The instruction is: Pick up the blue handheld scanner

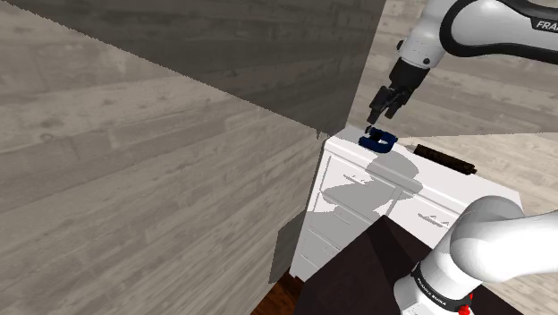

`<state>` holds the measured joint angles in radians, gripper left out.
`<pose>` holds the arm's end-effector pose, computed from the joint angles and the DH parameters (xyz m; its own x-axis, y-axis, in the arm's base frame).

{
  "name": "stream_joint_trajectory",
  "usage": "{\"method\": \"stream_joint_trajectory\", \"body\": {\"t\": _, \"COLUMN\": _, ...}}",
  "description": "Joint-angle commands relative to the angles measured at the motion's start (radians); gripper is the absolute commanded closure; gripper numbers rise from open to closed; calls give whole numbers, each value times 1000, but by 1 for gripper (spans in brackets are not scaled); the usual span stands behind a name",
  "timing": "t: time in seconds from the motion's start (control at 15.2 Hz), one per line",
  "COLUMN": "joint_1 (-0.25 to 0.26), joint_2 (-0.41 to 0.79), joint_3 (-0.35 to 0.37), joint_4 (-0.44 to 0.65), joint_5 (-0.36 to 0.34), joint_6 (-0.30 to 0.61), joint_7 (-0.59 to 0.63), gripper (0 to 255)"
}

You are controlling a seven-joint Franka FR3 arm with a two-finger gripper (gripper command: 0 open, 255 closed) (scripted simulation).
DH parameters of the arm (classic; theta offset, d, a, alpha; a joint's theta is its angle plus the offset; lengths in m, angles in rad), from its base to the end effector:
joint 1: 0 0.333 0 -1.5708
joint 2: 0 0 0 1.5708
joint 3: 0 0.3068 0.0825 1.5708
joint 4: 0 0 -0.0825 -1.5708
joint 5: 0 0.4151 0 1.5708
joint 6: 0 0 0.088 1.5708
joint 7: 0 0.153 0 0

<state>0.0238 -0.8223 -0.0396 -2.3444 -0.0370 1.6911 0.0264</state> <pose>0.3545 -0.0132 0.5685 0.9853 -0.0299 0.1679 -0.0310 -0.9995 0.0035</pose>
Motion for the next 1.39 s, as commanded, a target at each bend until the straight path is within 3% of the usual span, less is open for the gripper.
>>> {"method": "stream_joint_trajectory", "body": {"t": 0.0, "joint_1": 0, "joint_2": 0, "joint_3": 0, "joint_4": 0, "joint_5": 0, "joint_6": 0, "joint_7": 0, "gripper": 0}}
{"method": "stream_joint_trajectory", "body": {"t": 0.79, "joint_1": -57, "joint_2": 211, "joint_3": -242, "joint_4": -18, "joint_5": -114, "joint_6": 195, "joint_7": -255, "gripper": 0}}
{"method": "stream_joint_trajectory", "body": {"t": 1.32, "joint_1": -66, "joint_2": 441, "joint_3": -405, "joint_4": 66, "joint_5": -120, "joint_6": 322, "joint_7": -437, "gripper": 0}}
